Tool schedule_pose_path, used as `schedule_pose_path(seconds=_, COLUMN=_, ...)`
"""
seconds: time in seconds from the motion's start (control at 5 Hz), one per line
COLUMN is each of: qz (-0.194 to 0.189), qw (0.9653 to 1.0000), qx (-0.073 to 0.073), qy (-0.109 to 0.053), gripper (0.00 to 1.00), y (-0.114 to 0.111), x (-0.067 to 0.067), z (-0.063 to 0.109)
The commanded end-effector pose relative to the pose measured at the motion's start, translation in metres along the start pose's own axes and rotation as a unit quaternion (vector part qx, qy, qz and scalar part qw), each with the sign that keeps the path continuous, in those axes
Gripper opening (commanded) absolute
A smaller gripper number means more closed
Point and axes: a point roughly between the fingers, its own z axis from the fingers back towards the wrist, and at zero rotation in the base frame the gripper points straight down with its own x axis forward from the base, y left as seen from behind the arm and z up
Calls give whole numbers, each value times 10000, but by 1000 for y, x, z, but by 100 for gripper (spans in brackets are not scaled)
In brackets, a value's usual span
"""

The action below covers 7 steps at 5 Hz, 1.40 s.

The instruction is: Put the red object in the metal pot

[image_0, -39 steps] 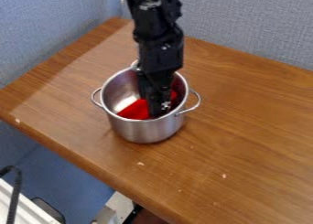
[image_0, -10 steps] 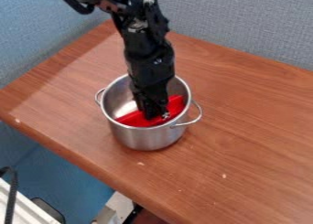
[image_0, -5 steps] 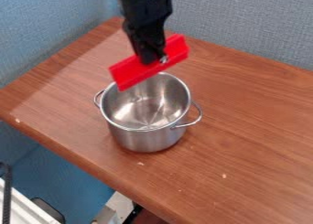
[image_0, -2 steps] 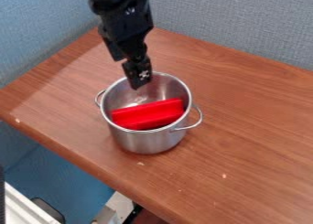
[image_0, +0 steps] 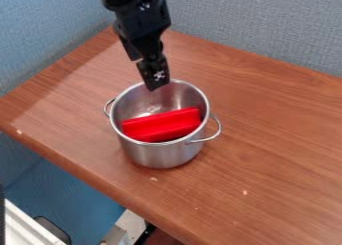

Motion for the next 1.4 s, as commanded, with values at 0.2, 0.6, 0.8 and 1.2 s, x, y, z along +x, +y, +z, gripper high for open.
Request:
schedule_pose_path(seconds=0.2, qz=618, qw=9972, qx=400, qy=-91, gripper=100, y=14, x=10, z=-1)
schedule_pose_path(seconds=0.6, qz=806, qw=9955, qx=485, qy=-147, gripper=100, y=16, x=4, z=0)
schedule_pose_path(seconds=0.8, qz=853, qw=9950, qx=500, qy=-162, gripper=100, y=20, x=-1, z=-1)
schedule_pose_path(seconds=1.2, qz=250, qw=9984, qx=340, qy=-377, gripper=100, y=22, x=19, z=4)
